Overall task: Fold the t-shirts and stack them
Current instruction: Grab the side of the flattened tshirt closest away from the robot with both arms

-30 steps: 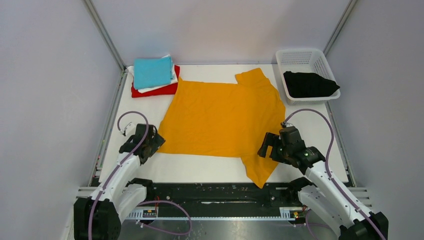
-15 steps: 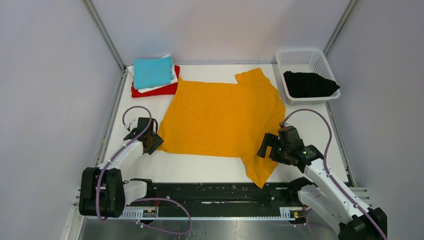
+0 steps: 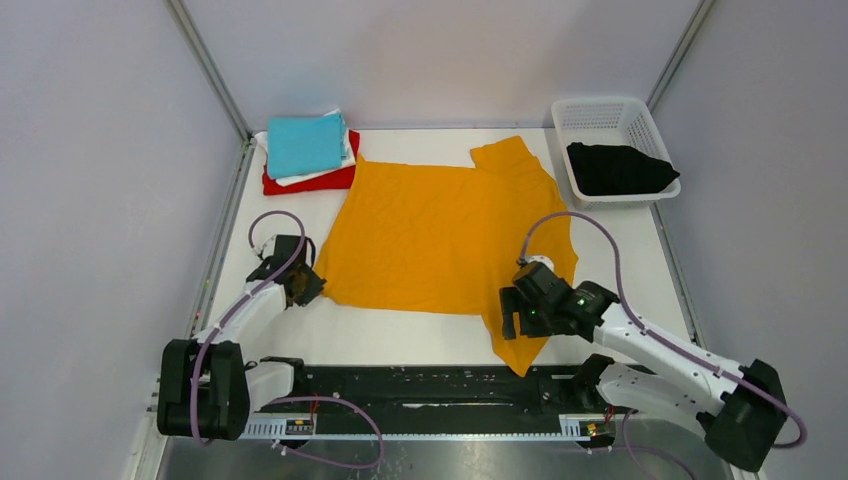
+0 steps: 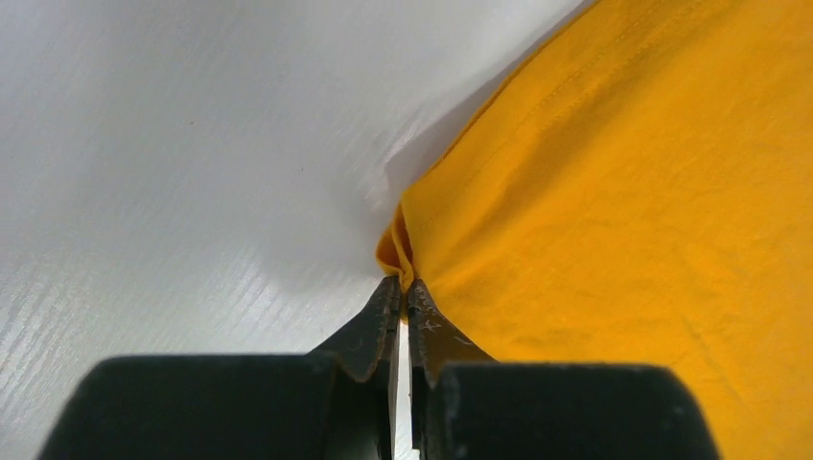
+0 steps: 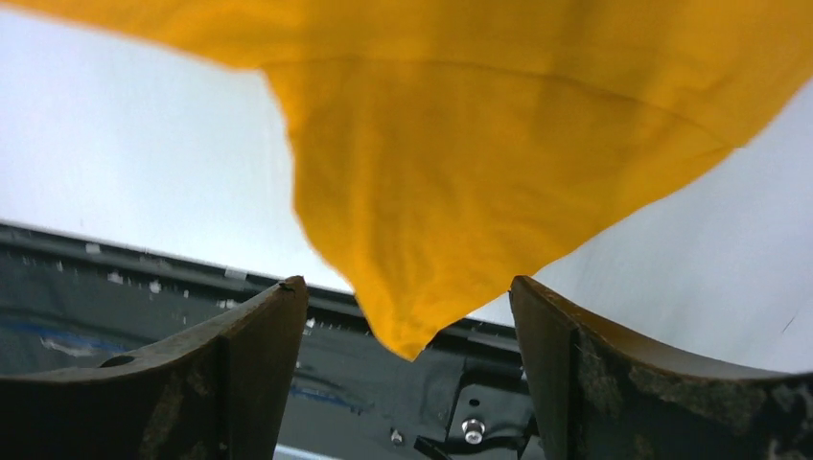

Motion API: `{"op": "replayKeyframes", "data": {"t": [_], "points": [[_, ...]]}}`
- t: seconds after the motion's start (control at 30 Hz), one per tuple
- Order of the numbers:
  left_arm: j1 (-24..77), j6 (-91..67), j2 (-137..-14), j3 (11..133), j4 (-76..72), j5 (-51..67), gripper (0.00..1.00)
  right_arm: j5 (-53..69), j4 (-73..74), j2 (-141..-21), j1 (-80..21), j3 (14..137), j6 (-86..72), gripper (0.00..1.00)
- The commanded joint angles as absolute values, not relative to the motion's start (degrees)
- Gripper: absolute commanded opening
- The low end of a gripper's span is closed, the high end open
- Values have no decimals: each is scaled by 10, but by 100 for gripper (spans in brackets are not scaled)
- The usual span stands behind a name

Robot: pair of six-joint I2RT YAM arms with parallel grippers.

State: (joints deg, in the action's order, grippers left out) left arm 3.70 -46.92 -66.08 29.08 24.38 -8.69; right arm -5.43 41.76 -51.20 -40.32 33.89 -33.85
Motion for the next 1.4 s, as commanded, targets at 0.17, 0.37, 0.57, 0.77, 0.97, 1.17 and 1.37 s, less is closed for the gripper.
{"op": "replayKeyframes", "data": {"t": [0.17, 0.37, 0.57, 0.77, 0.97, 1.17, 1.37], "points": [[36, -456, -603, 278, 248, -118, 0, -84, 441, -613, -596, 374, -397, 75], [36, -458, -603, 278, 246, -120, 0, -87, 373, -717, -598, 367, -397, 58], [36, -473, -567, 263, 257, -110, 0, -67, 427, -711, -599, 347, -438, 21], [36, -504, -462, 226, 289, -106, 0, -8, 530, -577, -603, 305, -479, 0], [36, -529, -347, 204, 346, -99, 0, 14, 599, -498, -631, 306, -508, 0], [37, -527, -334, 227, 327, -79, 0, -109, 605, -491, -630, 353, -511, 0], [36, -520, -444, 270, 236, -37, 0, -189, 598, -477, -558, 402, -476, 0]]}}
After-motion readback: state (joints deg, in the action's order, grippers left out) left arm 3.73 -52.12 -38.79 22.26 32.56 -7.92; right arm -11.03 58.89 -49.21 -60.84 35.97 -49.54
